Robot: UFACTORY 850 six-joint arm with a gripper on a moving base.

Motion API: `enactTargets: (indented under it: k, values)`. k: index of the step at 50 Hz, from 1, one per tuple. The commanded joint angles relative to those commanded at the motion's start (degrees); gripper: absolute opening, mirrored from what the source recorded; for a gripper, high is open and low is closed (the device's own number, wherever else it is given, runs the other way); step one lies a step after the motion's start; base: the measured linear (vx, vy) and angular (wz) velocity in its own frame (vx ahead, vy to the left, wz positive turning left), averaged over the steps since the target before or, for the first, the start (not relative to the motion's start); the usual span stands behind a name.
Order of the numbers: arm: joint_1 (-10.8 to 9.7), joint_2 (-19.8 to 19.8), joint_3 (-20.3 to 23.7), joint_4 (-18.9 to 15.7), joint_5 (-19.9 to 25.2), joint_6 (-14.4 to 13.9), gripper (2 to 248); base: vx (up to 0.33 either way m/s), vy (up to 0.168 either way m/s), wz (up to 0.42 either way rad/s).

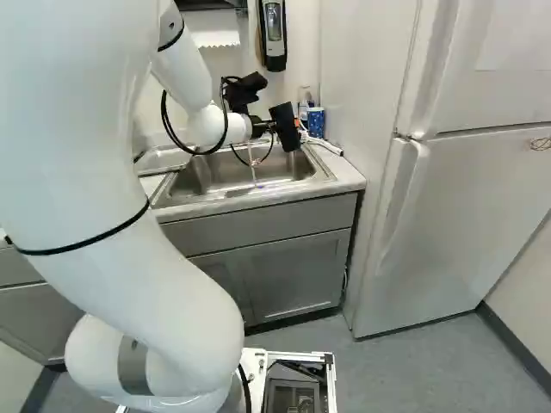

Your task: Rinse the cup and place it in the tray

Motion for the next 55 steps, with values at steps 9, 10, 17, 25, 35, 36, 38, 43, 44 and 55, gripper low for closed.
enactTargets:
  k: [9, 10, 17, 25, 35, 36, 38, 43, 44, 55]
  values:
    - [0.00, 0.00, 0.00, -0.44, -1.65, 0.00, 125, 0.000, 0.000, 0.000]
    - [0.00, 0.00, 0.00, -0.51, -1.85, 0.00, 125, 0.000, 0.000, 0.000]
    - [0.00, 0.00, 0.00, -1.08, -3.12, 0.63, 125, 0.000, 0.000, 0.000]
    - [0.00, 0.00, 0.00, -1.56, -3.44, 4.43, 125, 0.000, 0.000, 0.000]
    - [0.00, 0.00, 0.00, -1.96, -3.44, 10.27, 125, 0.000, 0.000, 0.000]
    - [0.00, 0.00, 0.00, -2.00, -3.44, 10.86, 125, 0.000, 0.000, 0.000]
    - [0.00, 0.00, 0.00, -2.10, -3.45, 12.06, 125, 0.000, 0.000, 0.000]
    - [0.00, 0.00, 0.00, -2.56, -3.63, 15.06, 125, 0.000, 0.000, 0.000]
    - [0.00, 0.00, 0.00, -2.69, -3.69, 15.66, 125, 0.000, 0.000, 0.000]
    - [0.00, 0.00, 0.00, -4.68, -4.62, 22.29, 125, 0.000, 0.000, 0.000]
